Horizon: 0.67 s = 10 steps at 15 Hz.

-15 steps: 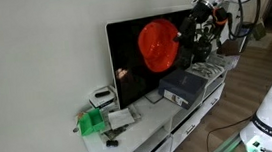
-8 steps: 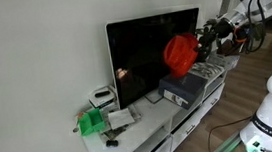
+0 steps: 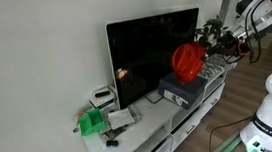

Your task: Put the red hat on the grey box

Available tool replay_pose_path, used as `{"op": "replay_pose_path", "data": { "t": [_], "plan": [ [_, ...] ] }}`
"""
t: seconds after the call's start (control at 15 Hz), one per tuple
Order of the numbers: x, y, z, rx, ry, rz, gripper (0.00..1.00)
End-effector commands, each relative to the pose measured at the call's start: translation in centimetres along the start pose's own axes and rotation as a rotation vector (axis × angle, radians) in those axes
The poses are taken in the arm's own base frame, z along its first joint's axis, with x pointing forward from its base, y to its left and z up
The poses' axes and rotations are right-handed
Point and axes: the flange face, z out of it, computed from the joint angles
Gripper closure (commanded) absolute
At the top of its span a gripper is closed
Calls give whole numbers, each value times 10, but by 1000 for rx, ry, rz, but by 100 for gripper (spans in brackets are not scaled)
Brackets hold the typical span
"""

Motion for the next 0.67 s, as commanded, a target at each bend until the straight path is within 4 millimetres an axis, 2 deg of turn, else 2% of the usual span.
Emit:
{"op": "replay_pose_path", "data": {
  "t": [0.0, 0.53, 0.6],
  "plan": [
    [-3, 5, 3, 0, -11, 3, 97],
    [-1, 3, 5, -4, -26, -1, 97],
    [1, 10, 4, -1, -12, 1, 99]
  ]
}}
